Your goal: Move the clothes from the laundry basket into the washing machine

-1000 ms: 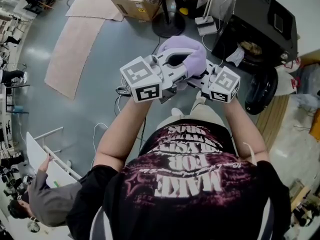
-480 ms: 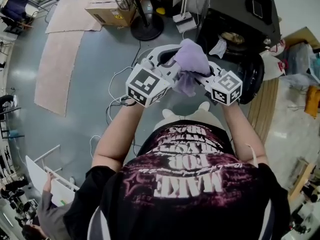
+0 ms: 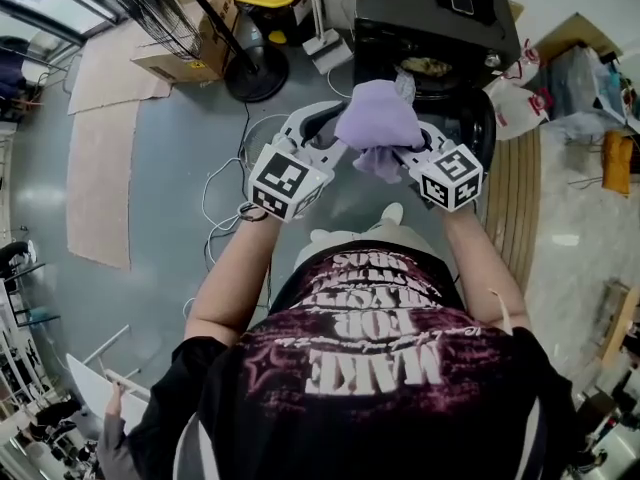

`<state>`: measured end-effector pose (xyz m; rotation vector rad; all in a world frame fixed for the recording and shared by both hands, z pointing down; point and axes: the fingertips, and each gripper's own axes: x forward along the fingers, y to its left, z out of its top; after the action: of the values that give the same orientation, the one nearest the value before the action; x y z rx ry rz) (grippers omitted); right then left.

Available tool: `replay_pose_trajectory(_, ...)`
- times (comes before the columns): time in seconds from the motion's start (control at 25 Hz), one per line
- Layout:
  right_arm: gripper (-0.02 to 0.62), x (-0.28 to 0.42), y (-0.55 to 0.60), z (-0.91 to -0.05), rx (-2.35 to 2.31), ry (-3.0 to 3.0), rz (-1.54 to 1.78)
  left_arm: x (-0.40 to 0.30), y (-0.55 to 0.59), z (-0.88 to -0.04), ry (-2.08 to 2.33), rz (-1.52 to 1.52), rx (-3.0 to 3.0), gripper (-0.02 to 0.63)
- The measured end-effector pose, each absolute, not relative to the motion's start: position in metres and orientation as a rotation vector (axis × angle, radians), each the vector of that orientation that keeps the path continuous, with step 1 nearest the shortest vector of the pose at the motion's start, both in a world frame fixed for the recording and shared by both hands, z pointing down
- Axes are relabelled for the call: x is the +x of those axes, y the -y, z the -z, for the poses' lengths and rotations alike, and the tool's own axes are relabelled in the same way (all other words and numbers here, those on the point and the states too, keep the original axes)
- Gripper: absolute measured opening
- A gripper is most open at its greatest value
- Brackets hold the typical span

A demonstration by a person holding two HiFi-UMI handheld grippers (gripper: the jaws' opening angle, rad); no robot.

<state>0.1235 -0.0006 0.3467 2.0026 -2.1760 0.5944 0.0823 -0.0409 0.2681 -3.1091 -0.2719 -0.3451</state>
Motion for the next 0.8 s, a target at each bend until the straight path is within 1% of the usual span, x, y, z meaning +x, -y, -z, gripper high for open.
replay_pose_trajectory(0.36, 0.087, 0.182, -0.022, -0.354, 1.975, 2.147, -0.552, 0.133, 0.017, -0.274, 0.248, 0.39, -3.105, 0.114)
replay_pose_trajectory(0.44, 0.088, 0.193, -0.023, -0.356, 1.955, 2.144, -0.541, 0.139, 0.012, -0.276, 0.25, 0.415, -3.099, 0.12)
replay_pose_trajectory(0.6, 0.089, 0.214, -0.023, -0.36, 1.933, 2.13, -0.53, 0.145, 0.007, -0.285, 0.242, 0.478, -3.085, 0.151)
replay_pose_trajectory(0.8, 0.086, 0.259, -0.022, -0.371, 1.982, 2.066, -0.591, 0.149, 0.015, -0.286, 0.16, 0.485, -3.107, 0.155)
